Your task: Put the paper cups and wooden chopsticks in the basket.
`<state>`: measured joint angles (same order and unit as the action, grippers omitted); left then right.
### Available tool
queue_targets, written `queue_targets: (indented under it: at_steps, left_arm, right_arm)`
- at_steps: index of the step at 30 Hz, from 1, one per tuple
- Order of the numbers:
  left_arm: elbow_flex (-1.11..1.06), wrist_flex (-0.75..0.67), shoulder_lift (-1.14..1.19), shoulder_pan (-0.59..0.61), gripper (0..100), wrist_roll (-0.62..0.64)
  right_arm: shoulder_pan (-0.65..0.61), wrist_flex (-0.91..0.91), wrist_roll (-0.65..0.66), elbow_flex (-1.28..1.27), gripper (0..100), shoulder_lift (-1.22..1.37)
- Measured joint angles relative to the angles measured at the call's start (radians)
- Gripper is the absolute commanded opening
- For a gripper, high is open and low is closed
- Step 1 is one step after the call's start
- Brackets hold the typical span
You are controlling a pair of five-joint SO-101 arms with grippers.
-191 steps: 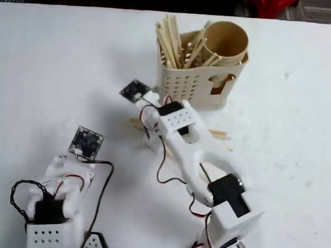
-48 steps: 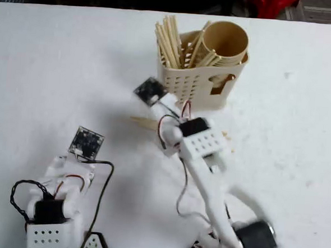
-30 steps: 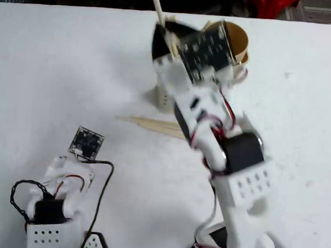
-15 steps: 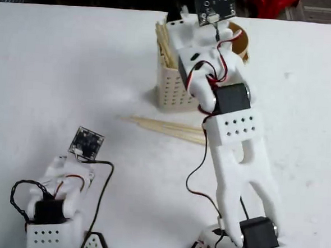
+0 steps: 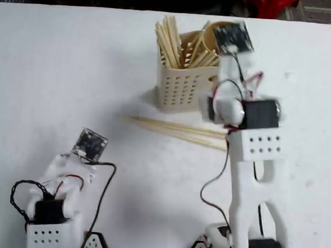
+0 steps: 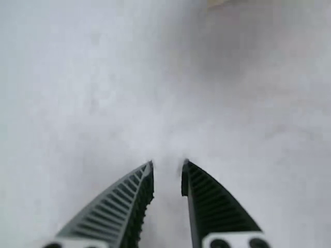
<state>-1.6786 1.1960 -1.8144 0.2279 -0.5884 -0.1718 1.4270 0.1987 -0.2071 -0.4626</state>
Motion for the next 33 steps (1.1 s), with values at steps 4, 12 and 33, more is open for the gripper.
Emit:
queue_targets:
  at_steps: [4,12,33]
  left_arm:
    - [0.078,0.008,0.000,0.009,11,-0.044]
    - [0.267,0.112,0.017,-0.015,11,-0.166]
    - [1.103,0.146,1.315,-0.687,11,-0.147]
  right_arm:
    - [0.087,-0.120,0.058,-0.328,1.7,-0.189]
    - [0.203,-0.178,0.207,-0.872,1.8,-0.637]
    - [0.500,-0.265,0.313,-1.366,1.8,-1.105]
